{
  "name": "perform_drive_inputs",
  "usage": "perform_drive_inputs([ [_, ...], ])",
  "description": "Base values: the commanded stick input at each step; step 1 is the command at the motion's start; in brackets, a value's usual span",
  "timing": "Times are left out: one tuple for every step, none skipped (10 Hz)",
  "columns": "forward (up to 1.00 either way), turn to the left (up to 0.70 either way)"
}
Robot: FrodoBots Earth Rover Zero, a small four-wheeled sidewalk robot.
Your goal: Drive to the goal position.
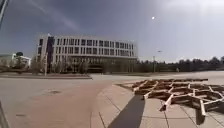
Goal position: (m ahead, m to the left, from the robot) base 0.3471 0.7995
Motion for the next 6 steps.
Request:
perform_drive_inputs([
  [0.05,0.00],
  [0.05,0.00],
  [0.05,0.00],
  [0.05,0.00],
  [0.05,0.00],
  [0.05,0.00],
])
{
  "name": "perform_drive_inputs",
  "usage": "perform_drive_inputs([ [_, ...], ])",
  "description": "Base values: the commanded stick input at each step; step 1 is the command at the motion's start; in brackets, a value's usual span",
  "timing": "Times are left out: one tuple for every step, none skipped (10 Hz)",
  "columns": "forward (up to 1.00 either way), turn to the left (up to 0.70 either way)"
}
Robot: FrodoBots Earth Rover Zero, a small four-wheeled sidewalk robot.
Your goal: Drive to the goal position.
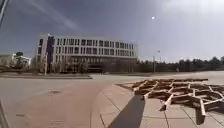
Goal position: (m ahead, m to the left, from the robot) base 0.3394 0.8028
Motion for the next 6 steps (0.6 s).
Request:
perform_drive_inputs([
  [0.05,0.00],
  [0.05,0.00],
  [0.05,0.00],
  [0.05,0.00],
  [0.05,0.00],
  [0.05,0.00],
])
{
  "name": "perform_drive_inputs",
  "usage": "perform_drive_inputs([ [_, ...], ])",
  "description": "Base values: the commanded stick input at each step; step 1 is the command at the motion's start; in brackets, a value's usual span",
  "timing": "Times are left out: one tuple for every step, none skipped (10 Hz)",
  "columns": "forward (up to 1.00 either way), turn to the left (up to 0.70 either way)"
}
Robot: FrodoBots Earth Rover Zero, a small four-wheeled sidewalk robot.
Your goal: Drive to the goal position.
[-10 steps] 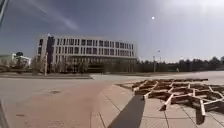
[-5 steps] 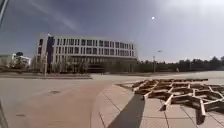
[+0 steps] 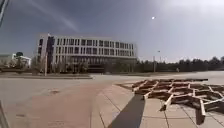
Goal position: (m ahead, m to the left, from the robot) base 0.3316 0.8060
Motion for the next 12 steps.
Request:
perform_drive_inputs([
  [0.05,0.00],
  [0.05,0.00],
  [0.05,0.00],
  [0.05,0.00],
  [0.05,0.00],
  [0.05,0.00],
  [0.05,0.00],
  [0.05,0.00],
  [0.05,0.00],
  [0.05,0.00],
  [0.05,0.00],
  [0.05,0.00],
])
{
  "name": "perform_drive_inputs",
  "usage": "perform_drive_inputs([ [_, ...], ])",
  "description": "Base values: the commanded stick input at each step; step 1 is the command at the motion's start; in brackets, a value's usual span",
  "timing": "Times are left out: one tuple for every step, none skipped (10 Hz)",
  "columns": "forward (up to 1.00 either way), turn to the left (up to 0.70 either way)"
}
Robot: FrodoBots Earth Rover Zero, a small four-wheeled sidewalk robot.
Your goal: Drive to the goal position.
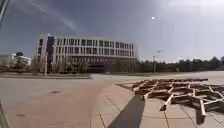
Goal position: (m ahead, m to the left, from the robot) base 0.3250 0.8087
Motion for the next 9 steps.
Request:
perform_drive_inputs([
  [0.05,0.00],
  [0.05,0.00],
  [0.05,0.00],
  [0.05,0.00],
  [0.04,0.00],
  [0.04,0.00],
  [0.05,0.00],
  [0.05,0.00],
  [0.05,0.00],
])
